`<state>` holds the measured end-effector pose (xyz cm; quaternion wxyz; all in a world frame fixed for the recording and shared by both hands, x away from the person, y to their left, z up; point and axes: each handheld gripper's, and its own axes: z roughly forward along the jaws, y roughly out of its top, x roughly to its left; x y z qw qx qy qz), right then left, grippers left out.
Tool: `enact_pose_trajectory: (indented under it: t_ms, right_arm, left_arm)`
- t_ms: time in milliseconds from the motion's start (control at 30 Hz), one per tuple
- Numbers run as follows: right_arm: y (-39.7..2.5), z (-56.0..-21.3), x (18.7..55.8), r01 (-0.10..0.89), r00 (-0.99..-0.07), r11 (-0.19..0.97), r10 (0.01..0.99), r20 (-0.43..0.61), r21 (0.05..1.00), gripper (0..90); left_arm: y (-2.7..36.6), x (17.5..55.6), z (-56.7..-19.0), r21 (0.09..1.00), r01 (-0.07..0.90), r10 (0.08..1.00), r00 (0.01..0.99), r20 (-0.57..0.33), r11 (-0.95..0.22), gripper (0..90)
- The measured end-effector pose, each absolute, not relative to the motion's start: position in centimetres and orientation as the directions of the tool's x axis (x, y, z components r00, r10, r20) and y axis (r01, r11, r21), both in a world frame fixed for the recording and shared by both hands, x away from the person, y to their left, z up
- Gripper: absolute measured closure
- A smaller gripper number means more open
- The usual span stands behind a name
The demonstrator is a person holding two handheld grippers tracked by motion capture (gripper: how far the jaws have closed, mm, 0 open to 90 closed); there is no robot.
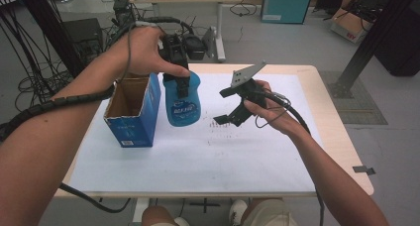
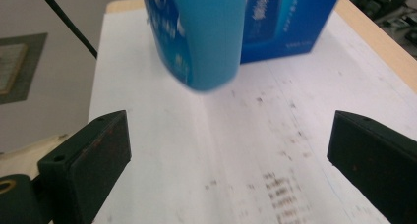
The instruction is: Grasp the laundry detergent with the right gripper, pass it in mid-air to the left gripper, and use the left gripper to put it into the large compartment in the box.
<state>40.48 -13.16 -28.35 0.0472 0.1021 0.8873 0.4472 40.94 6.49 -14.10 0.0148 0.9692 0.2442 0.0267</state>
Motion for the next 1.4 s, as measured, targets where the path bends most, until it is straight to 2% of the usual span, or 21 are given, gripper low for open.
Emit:
enact_pose_trajectory:
  t_ms: [133,200,467,533,567,600,633,800,1133,1200,1400]
  right_arm:
    - [-14.1,-28.1,40.6,0.135,-0.973,0.616,0.228,-0.012,0.776,3.0]
    - [-14.9,-27.8,40.6,0.147,-0.969,0.622,0.245,-0.014,0.769,3.0]
    - [-18.1,-26.5,40.8,0.211,-0.941,0.651,0.338,-0.030,0.729,3.4]
    - [-19.0,-26.2,40.8,0.236,-0.932,0.649,0.361,-0.020,0.723,3.6]
    - [-19.3,-26.1,40.8,0.243,-0.930,0.651,0.368,-0.019,0.719,3.6]
    - [-19.6,-25.9,40.8,0.245,-0.927,0.651,0.374,-0.022,0.718,3.6]
    - [-19.6,-25.9,40.8,0.245,-0.927,0.651,0.374,-0.022,0.718,3.6]
    - [-20.9,-24.9,40.8,0.251,-0.922,0.662,0.386,-0.034,0.706,3.6]
    - [-22.2,-24.3,40.5,0.252,-0.917,0.673,0.396,-0.050,0.695,3.7]
    - [-22.5,-24.3,40.5,0.248,-0.918,0.672,0.393,-0.051,0.698,3.6]
    - [-22.7,-24.3,40.3,0.248,-0.919,0.672,0.391,-0.049,0.697,3.7]
  left_arm:
    - [7.0,41.4,-13.3,0.047,0.524,0.526,0.848,0.066,-0.850,37.7]
    - [7.5,42.0,-12.2,-0.019,0.507,0.503,0.859,0.089,-0.862,37.6]
    - [9.7,43.6,-8.9,-0.047,0.655,0.650,0.754,0.094,-0.754,37.6]
    - [10.7,44.1,-7.9,-0.043,0.712,0.706,0.701,0.099,-0.701,37.6]
    - [10.7,44.1,-7.9,-0.043,0.712,0.706,0.701,0.099,-0.701,37.6]
    - [11.4,44.5,-7.2,-0.033,0.756,0.750,0.654,0.100,-0.654,37.6]
    - [11.4,44.5,-7.2,-0.033,0.756,0.750,0.654,0.100,-0.654,37.6]
    - [13.9,45.5,-5.3,0.009,0.857,0.854,0.512,0.090,-0.515,37.6]
    - [16.7,46.8,-4.4,0.045,0.933,0.930,0.353,0.100,-0.358,37.6]
    - [17.5,47.1,-4.4,0.047,0.952,0.950,0.296,0.097,-0.301,37.6]
    - [18.8,47.4,-4.4,0.048,0.971,0.970,0.230,0.084,-0.234,37.6]
